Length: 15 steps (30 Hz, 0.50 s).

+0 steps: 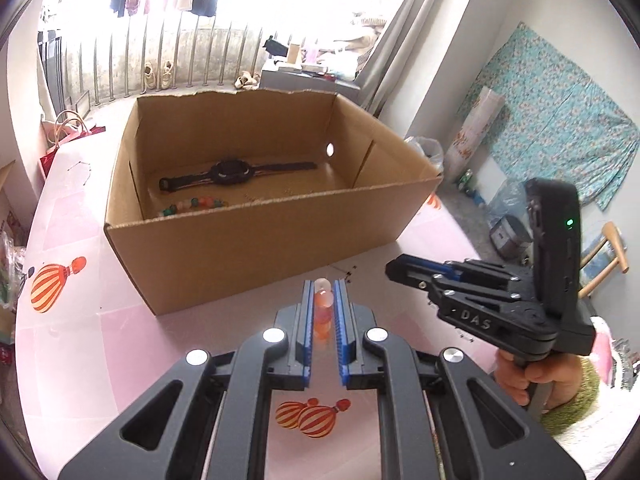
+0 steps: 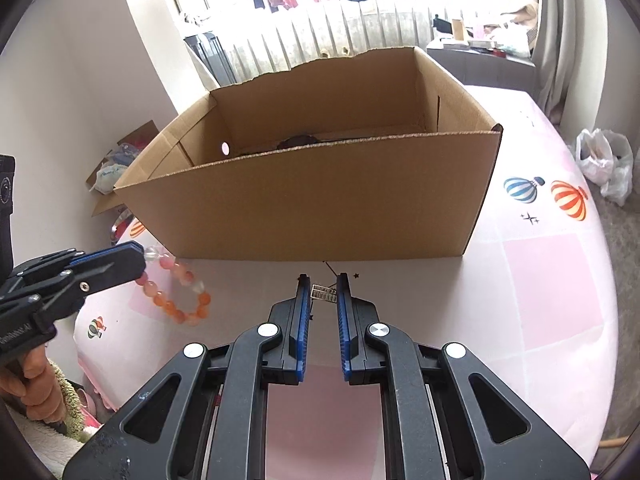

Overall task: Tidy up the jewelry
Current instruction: 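Lift the bead bracelet with the left gripper and carry it over the box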

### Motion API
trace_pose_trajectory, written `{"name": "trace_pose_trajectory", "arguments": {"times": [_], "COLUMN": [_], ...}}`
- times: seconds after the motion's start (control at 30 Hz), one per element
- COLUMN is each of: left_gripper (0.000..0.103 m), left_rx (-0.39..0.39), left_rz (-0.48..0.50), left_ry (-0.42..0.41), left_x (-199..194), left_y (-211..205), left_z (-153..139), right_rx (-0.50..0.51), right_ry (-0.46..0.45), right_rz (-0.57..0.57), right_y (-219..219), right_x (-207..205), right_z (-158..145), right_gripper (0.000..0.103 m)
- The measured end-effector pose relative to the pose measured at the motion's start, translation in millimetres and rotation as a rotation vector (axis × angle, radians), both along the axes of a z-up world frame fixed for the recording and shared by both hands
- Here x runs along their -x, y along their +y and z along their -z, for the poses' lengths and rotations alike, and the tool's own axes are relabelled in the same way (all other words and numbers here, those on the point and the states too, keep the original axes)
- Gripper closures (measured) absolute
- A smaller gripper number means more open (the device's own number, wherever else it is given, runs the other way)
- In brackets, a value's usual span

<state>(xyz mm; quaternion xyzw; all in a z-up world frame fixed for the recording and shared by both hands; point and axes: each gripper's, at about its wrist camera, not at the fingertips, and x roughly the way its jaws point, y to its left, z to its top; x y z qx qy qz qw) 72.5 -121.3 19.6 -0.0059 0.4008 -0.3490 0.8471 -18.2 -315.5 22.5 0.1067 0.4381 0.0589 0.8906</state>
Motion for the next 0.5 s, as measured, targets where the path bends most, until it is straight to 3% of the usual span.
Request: {"name": "trace_pose_trajectory", "arguments": {"times": [0.27, 0.5], "left_gripper": [0.094, 0.094], "left_rx": [0.146, 0.18], "left_rz": [0.056, 0.061], "left_ry": [-0.043, -0.083], "left_x": [-2.2, -26.7], "left_y": [7.9, 5.1], "left_z": [-54.9, -83.2], "right_rx": [-0.02, -0.026], "right_ry": [-0.098, -0.18], "right_rz": [0.018, 0.044], "right_y": [-13.7, -31.6], "right_x": [-1.2, -13.8], "right_z": [-36.3, -63.0], "right_gripper": [0.092, 0.092]}}
